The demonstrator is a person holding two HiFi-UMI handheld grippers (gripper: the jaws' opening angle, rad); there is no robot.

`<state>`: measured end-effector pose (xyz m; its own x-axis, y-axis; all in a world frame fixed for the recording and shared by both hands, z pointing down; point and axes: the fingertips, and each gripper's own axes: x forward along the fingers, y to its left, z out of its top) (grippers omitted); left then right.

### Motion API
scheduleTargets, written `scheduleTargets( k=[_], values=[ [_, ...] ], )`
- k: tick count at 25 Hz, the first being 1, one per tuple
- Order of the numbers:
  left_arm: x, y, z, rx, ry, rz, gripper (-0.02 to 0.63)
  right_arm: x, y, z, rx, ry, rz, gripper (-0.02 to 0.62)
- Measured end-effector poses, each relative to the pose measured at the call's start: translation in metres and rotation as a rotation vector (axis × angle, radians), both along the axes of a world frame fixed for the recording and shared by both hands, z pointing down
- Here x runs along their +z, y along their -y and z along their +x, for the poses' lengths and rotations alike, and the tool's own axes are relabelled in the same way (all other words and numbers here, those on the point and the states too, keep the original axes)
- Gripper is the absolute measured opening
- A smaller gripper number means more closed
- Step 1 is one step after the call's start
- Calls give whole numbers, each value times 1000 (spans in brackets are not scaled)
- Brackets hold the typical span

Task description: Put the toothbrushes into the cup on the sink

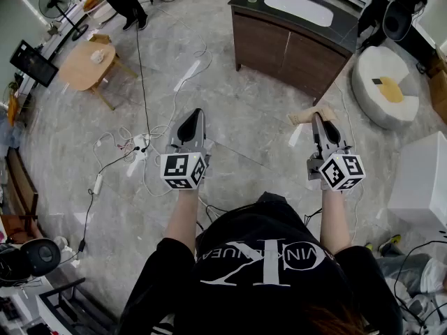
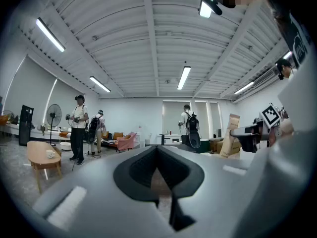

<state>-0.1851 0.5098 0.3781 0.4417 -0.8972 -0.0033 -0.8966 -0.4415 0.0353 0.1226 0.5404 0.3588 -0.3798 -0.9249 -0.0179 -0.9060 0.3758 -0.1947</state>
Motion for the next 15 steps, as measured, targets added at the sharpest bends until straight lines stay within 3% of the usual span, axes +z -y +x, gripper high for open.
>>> scheduleTargets(
  k=[15],
  values=[
    [12,33,-4,-11,6,-17,11,13,39,-2,-8,15,-19,43]
  ],
)
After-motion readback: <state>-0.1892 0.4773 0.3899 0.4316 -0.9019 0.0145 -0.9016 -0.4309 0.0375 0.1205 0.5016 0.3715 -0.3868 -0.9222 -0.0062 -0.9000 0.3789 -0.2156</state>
